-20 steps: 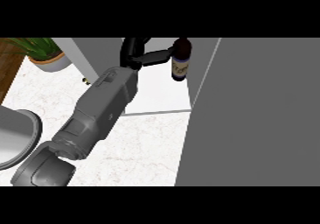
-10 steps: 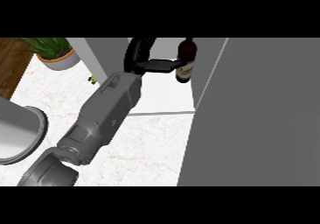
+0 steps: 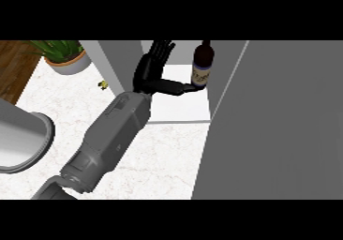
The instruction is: Pick up the wine, place it into the cabinet and close the cabinet
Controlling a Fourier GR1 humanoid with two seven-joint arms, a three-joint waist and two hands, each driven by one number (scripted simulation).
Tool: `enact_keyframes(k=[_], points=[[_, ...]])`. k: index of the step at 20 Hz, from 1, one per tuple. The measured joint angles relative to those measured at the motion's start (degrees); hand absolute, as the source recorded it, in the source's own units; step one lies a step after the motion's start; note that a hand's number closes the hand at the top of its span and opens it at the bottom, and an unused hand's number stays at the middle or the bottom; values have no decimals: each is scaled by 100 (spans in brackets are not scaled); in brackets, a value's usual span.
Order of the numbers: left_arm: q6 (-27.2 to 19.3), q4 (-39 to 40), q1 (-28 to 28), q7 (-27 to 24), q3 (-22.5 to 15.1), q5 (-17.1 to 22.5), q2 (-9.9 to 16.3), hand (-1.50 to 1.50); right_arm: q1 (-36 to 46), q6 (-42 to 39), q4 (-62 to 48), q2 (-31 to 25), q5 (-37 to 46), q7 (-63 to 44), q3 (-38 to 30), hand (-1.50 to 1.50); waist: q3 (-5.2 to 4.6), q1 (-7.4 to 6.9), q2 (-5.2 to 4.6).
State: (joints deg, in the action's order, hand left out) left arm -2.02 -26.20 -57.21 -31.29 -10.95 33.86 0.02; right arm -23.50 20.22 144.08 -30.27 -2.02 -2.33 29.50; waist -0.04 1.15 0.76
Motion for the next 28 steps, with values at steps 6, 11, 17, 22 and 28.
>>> enact_keyframes(k=[6,11,17,22,28], points=[[-80,-1085,915,256,-493,156,-2,-150,-62,31,10,-43,-3,-19,-110,-150,2,-125,33],[-232,-2110,1824,465,-852,133,60,-150,-151,128,22,-36,15,14,-42,-150,1,-177,41],[-359,-3388,3008,615,-1215,38,228,-150,-208,103,34,-142,21,89,-129,-150,2,-175,16],[-332,-4468,3892,830,-1339,113,534,-150,-122,69,37,-226,27,-6,-191,-150,1,-161,-10],[-85,-5265,4716,847,-1280,249,890,-150,-52,-244,39,-495,24,-47,-230,-150,1,-119,-32]])
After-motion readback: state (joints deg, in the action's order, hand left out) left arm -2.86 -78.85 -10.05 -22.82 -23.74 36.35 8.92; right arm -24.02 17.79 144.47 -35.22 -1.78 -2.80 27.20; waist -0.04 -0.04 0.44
